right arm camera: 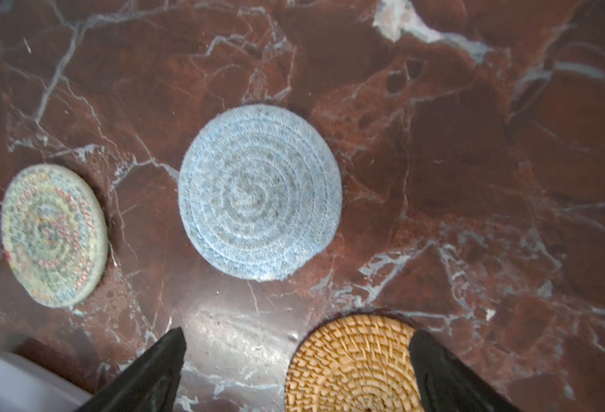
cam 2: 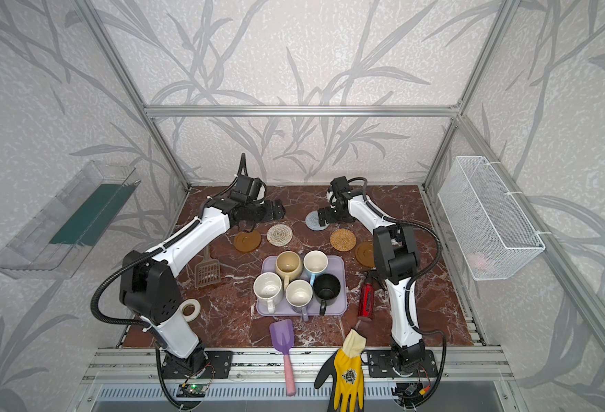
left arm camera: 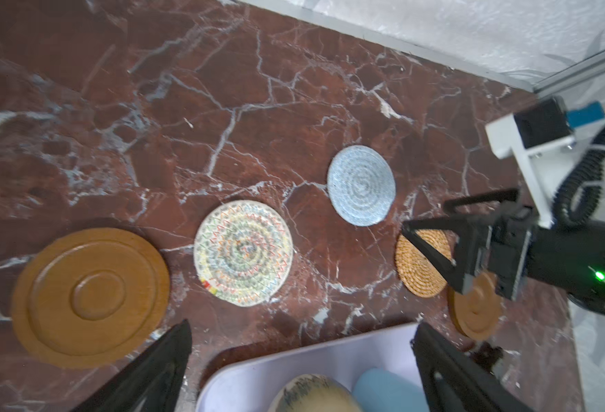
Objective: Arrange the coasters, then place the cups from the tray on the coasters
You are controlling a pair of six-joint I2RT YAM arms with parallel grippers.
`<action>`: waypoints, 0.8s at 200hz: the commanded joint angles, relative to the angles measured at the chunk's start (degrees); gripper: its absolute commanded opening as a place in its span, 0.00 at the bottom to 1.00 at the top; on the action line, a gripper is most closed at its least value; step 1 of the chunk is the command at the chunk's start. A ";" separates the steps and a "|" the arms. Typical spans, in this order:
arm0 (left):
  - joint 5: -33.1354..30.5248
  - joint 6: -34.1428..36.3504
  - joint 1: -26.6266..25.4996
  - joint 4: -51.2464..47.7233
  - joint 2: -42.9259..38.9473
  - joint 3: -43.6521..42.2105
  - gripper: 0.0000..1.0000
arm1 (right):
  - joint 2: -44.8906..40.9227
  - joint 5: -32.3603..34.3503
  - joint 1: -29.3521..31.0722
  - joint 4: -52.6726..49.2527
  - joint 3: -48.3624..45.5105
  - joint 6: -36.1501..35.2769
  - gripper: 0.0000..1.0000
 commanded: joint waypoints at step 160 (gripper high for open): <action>8.82 -14.83 -0.35 19.36 -6.59 -14.84 0.99 | 21.63 2.71 0.99 -16.30 31.35 -4.06 0.76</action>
